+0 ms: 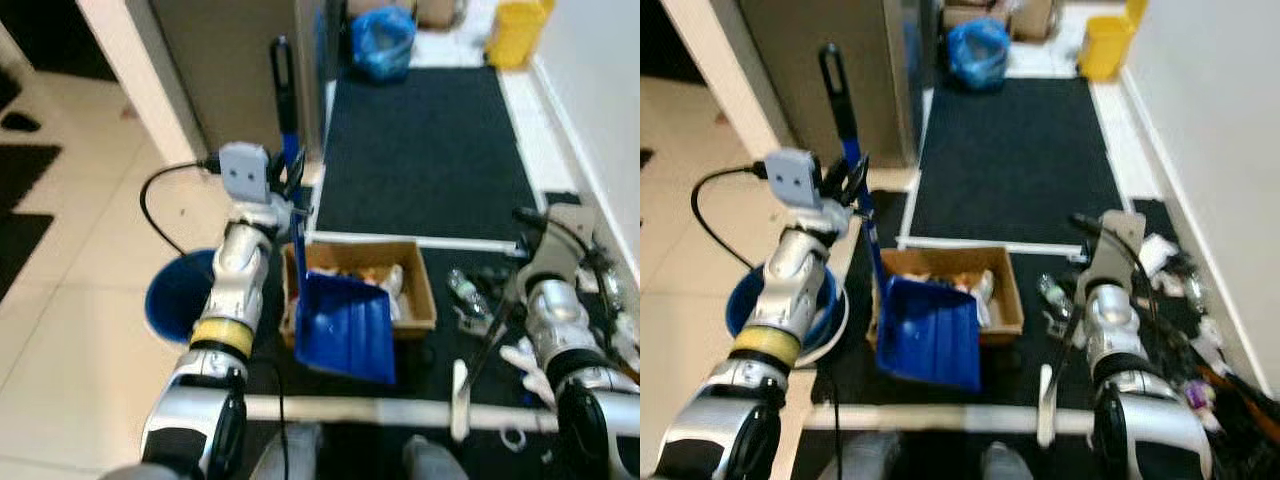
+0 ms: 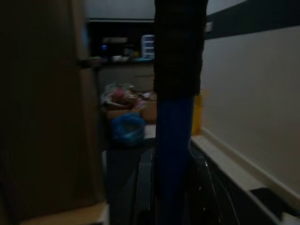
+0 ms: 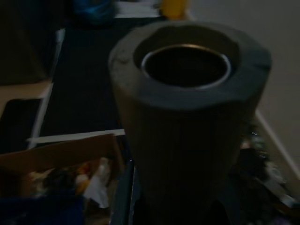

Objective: Sweep floor

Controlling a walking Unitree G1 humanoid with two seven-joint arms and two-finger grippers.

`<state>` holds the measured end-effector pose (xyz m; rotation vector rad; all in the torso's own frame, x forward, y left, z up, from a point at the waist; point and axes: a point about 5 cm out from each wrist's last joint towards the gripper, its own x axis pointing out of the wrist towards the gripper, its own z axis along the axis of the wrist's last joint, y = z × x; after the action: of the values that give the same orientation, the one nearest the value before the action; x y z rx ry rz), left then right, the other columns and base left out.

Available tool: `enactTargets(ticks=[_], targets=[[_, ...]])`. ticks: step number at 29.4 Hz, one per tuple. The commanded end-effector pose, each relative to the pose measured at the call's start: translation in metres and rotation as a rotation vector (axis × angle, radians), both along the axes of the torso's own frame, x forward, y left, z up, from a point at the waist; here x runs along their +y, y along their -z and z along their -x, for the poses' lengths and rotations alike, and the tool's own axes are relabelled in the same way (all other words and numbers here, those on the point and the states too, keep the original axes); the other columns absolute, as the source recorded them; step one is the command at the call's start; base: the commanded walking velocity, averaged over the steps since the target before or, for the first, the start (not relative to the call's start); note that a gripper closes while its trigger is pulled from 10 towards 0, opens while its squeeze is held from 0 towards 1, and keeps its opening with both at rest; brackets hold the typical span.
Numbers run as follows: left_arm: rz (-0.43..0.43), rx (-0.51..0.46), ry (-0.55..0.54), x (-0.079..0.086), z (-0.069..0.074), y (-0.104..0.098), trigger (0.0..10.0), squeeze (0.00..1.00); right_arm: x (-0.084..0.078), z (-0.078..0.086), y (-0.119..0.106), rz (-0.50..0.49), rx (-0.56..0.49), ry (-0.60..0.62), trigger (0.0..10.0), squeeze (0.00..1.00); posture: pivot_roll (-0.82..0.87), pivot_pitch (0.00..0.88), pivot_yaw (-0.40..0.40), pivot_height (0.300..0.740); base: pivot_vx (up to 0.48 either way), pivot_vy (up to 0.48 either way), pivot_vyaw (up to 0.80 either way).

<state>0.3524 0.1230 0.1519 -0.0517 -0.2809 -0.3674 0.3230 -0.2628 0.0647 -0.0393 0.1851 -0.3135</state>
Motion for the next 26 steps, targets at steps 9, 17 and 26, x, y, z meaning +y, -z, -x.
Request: enactTargets(ticks=[9,17,26], targets=[[0.018,0.006,0.017,-0.006,0.003,0.001,10.0,0.0,0.007,0.0,0.005,-0.009,0.022,-0.017,10.0,0.0,0.13,0.0,0.003,0.74,-0.31,0.0,-0.43],[0.008,0.064,0.068,-0.017,0.011,0.019,10.0,0.0,0.007,-0.001,0.004,-0.005,0.024,-0.018,10.0,0.0,0.13,0.0,0.004,0.74,0.0,0.0,0.0],[0.001,0.134,0.132,-0.022,0.022,0.04,10.0,0.0,0.009,0.0,0.006,-0.006,0.026,-0.025,10.0,0.0,0.13,0.003,0.002,0.74,0.0,0.0,0.0]])
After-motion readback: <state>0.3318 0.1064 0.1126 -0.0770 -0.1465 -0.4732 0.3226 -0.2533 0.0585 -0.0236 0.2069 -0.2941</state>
